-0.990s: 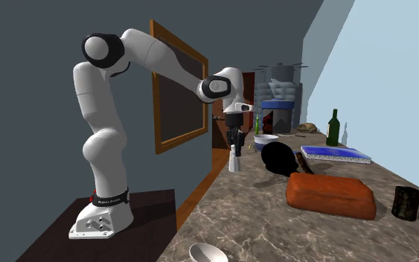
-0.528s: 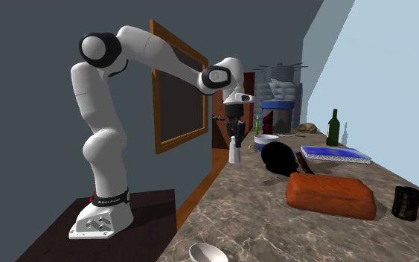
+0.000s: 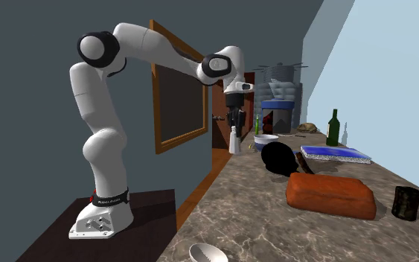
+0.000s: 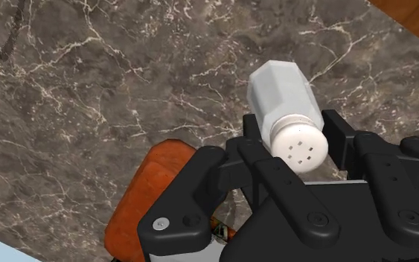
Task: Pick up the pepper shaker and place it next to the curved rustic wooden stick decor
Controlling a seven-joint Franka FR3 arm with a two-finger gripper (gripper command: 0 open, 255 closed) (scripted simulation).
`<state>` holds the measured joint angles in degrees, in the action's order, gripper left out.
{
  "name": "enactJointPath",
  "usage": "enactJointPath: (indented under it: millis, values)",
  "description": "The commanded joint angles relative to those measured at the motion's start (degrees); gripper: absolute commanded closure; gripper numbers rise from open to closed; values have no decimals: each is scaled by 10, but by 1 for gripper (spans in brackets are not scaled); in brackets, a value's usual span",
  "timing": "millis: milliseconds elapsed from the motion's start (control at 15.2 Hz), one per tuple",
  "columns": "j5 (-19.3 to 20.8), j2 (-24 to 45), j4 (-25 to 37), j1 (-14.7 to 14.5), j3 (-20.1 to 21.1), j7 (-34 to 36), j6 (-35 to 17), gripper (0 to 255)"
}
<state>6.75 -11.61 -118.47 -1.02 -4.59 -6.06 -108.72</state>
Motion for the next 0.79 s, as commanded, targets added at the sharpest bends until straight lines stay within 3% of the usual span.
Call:
enactJointPath:
  millis: [0,726]
  values:
    - [0,-2,8,0,0,-1,10,255]
    - [-10,215,270,-40,42,72,63,255]
